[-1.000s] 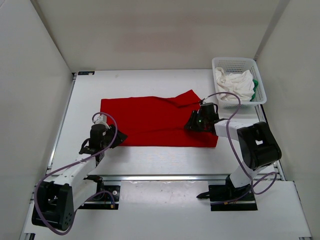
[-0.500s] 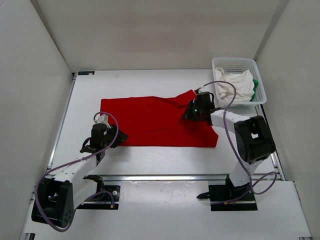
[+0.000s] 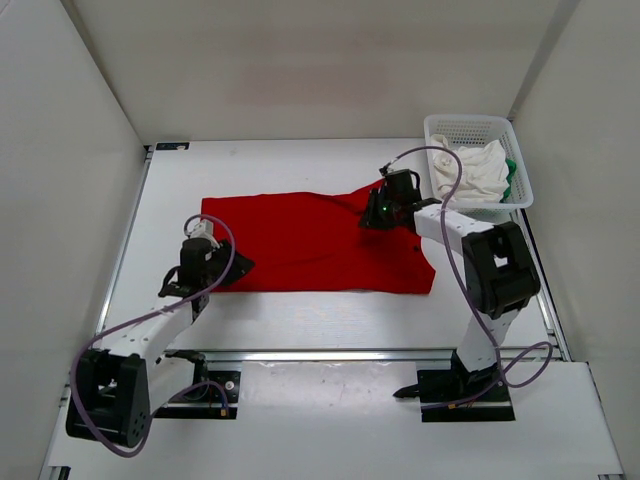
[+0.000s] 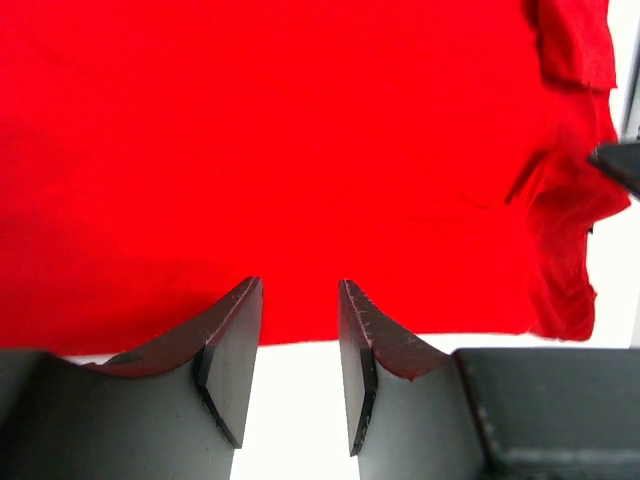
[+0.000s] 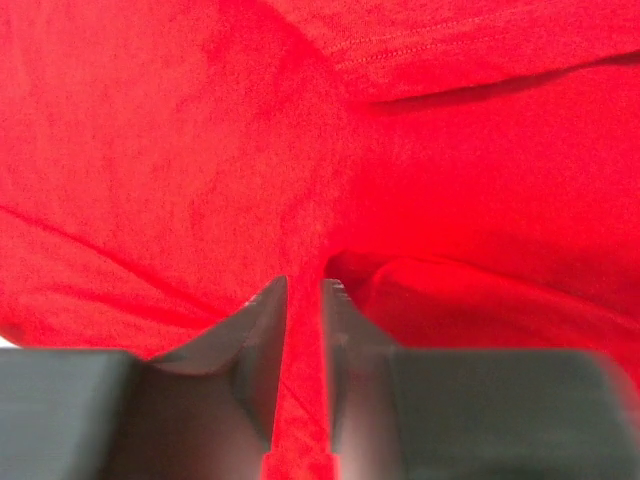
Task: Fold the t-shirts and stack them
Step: Grap the side of the flattened tshirt furthest away from the robot with both arms
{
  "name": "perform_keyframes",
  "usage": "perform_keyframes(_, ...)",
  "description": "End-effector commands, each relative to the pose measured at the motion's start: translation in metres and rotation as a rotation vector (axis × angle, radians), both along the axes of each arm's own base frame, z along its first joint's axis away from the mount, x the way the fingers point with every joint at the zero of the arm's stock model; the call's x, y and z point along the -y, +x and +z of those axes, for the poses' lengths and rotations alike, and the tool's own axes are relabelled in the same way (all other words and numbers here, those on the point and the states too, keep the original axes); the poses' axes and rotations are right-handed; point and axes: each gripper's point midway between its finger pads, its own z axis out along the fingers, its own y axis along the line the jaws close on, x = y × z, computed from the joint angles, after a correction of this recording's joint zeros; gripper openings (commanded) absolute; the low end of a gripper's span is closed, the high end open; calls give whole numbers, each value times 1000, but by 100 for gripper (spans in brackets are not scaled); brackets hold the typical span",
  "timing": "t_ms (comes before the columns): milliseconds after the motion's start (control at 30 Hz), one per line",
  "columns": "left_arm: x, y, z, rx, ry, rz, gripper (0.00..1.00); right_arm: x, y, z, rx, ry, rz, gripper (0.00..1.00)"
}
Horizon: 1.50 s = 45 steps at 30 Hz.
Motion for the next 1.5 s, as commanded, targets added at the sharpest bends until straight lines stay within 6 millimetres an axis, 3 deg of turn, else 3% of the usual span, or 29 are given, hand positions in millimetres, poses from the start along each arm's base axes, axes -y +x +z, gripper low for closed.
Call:
perform_keyframes(0,-12,32,32,80,25,43,47,19,12,30,98,-27,-44,13)
perform_keyframes(33,-20,43,37,79,26,75,46,30,19,32,102,-23,-66,5)
perform_keyframes(67,-36,67,36,53,8,138,46,54,35,29,110,-37,-133,0)
perform_keyframes(133,-39,83,44,63,-31,163,46,69,43,23,106,-73,-188,0)
perform_keyframes(300,-70,126,23,-31,-46,261,43,106,71,20,133,-85,-301,24)
perform_keyframes(333,-78,135,27,-27,-38,278,42,108,73,15,128,-82,-310,25)
perform_keyframes(367,-79,138,18,-56,-25,280,40,111,79,16,128,-71,-317,26)
perform_keyframes(467,-96,156,19,-47,21,307,36,116,96,13,134,-75,-345,29)
perform_keyframes(700,-132,181,8,-100,92,370,41,111,117,-7,107,-23,-401,29)
perform_keyframes(1033,-150,200,-9,-151,160,360,46,108,131,-17,88,2,-432,28)
perform_keyframes(1067,-155,203,-11,-155,165,369,46,108,137,-10,118,8,-434,28)
perform_keyframes(1100,-153,206,-6,-149,175,358,47,108,138,-14,111,6,-432,27)
perform_keyframes(1133,-150,206,-14,-166,187,343,46,109,138,-13,109,-1,-432,27)
perform_keyframes(1233,-151,215,-16,-174,205,331,49,106,140,-17,101,8,-429,19)
perform_keyframes(1400,-156,227,-23,-187,229,333,52,105,146,-4,137,7,-418,2)
perform_keyframes(1467,-156,232,-21,-187,230,332,53,105,142,0,131,-5,-405,0)
